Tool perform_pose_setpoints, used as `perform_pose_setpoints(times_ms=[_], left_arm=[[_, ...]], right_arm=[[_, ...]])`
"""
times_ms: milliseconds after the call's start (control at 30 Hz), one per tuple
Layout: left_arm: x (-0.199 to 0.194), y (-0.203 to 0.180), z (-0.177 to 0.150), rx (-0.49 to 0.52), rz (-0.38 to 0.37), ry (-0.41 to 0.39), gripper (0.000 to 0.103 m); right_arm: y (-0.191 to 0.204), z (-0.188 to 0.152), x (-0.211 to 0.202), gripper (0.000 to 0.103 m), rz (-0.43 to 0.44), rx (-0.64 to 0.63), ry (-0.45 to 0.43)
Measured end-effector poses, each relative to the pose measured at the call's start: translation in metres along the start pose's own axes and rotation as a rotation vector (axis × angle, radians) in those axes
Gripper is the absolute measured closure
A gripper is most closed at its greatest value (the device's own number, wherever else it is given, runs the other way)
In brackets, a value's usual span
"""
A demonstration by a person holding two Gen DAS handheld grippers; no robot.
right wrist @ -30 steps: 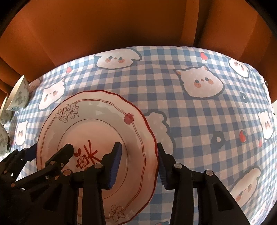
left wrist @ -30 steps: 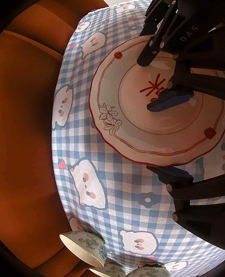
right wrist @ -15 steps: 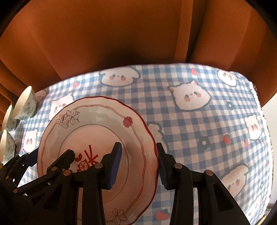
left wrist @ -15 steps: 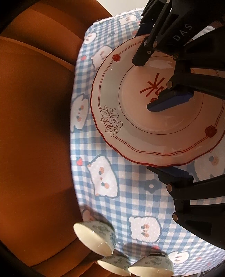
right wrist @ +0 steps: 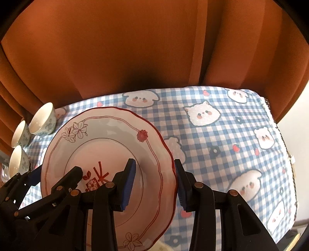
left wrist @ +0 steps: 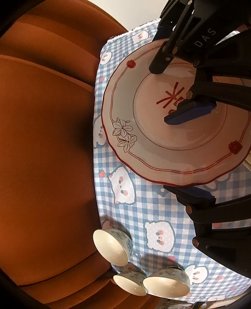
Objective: Organize plates and bowls
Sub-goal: 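Lift the red-rimmed plate with both grippers toward the yellow-flower plate stack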
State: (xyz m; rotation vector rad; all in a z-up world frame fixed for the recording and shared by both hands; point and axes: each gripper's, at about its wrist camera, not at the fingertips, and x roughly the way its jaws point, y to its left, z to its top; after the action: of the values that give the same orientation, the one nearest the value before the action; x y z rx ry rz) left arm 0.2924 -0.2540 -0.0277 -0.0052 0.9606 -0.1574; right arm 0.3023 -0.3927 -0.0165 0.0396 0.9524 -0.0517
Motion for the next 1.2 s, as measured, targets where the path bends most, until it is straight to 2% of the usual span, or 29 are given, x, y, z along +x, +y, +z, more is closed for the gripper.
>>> perform_pose_setpoints(times_ms=[300, 567, 900, 1200], left_arm=[[-0.035, 0.003, -0.025, 0.04, -0.04, -0.025, 0.042], [-0.047, 0.002, -0.062, 0.09, -0.086, 0.01, 0.042], [-0.045, -0.011, -0.106, 0.107, -0.115, 0.084, 0.042], [-0.033, -0.026, -0.131, 0.076, -0.089, 0.15, 0.042]], right_arm=[[0.009, -0.029, -0.042, 0.06, -0.034, 0.03, -0.025], [0.011, -0.07, -0.067, 0.06, -0.085, 0.075, -0.013], [0.004, -0.115, -0.07, 0.06, -0.122, 0.087, 0.065], [-0.013, -0.138, -0.053, 0.06, -0.104, 0.062, 0.136]])
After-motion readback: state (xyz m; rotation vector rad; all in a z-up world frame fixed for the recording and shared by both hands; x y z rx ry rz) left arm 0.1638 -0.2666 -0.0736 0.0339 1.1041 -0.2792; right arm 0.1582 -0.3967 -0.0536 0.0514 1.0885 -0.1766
